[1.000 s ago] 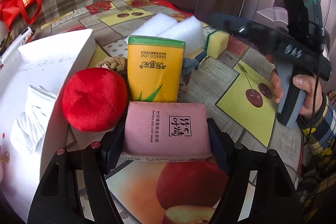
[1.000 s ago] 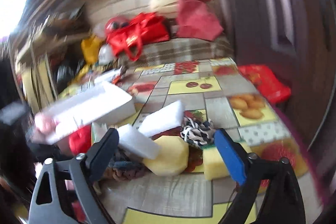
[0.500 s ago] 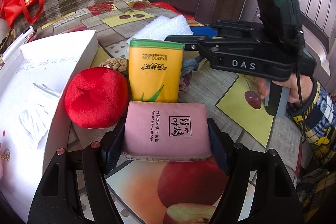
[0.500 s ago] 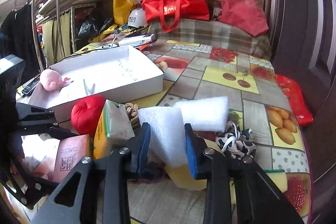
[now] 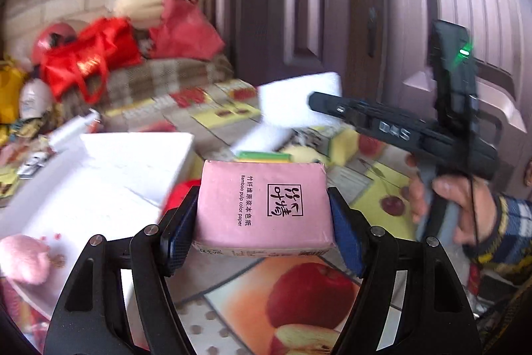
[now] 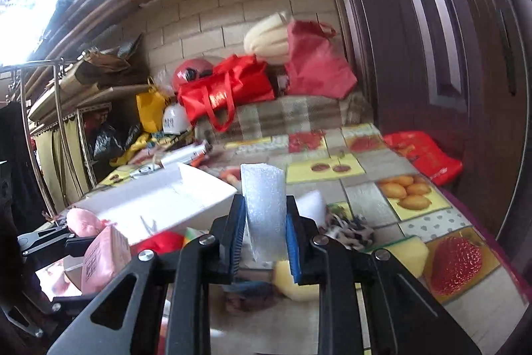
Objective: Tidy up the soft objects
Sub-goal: 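Carry the tissue pack and foam block over the white box and release both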
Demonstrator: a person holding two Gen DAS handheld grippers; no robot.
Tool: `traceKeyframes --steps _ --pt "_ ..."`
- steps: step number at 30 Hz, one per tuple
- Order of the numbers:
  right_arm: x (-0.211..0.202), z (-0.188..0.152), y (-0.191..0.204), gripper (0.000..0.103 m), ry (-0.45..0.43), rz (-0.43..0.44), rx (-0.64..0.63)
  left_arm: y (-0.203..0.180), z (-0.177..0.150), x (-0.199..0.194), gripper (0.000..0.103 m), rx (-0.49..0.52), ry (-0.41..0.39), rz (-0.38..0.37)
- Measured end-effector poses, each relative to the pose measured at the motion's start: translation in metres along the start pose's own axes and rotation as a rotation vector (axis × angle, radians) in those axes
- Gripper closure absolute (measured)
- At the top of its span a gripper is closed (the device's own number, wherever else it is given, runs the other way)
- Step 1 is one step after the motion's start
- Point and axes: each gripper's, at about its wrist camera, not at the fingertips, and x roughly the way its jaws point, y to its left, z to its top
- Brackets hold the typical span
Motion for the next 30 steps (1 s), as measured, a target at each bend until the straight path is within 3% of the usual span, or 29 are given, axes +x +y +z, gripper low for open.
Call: traceKeyframes --steps 4,10,15,23,30 --pt "-0.002 0.0 0.022 0.081 -0.028 0.02 -0.036 0.01 0.0 -0.012 0.029 -0.022 -0.055 0.093" --pt "0.008 -0.002 0.04 0.081 -0.02 0.054 -0.058 0.033 -0.003 -0.018 0.029 -0.091 -0.064 0.174" --pt "0.02 -0.003 0.052 0.081 -0.003 0.068 -0.077 0.043 -0.004 -0.021 0.029 -0.069 -0.093 0.26" --pt "0.037 -0.006 0.07 0.082 0.036 0.098 -0.1 0.08 -0.009 -0.028 0.029 -0.114 -0.104 0.364" --pt "0.033 -0.006 0.073 0.083 0.014 0.097 -0.12 0.105 -0.014 -0.036 0.029 -0.168 -0.11 0.414"
